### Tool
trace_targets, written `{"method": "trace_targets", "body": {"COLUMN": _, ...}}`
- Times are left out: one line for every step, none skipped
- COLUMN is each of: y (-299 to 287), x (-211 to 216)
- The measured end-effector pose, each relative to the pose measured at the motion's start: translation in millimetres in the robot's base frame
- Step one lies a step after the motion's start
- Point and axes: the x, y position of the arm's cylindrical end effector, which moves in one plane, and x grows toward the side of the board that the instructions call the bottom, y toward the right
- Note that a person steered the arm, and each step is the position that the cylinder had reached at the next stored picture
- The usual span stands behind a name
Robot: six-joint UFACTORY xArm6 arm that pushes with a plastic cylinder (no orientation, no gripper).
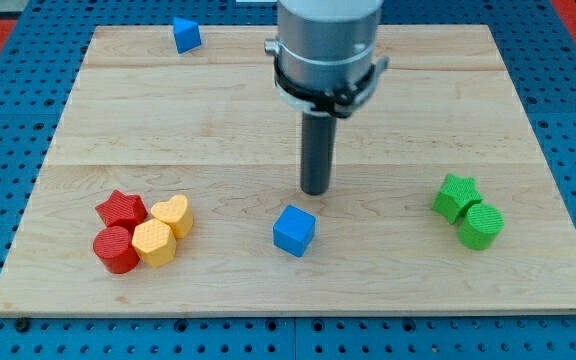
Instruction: Push the blue triangle slightly to the top left of the board
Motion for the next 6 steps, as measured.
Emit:
{"method": "trace_targets", "body": {"y": -12.4, "x": 23.4}}
{"method": "trace_targets", "body": {"y": -3.9, "x": 49.9}}
{"method": "trace_targets", "body": {"y": -5.4, "x": 39.3}}
{"method": "trace_targets", "body": {"y": -10.1, "x": -49.9}}
{"method": "trace_targets", "body": {"y": -23.6, "x": -140.0}}
{"method": "trace_targets", "body": {"y": -70.8, "x": -189.9}}
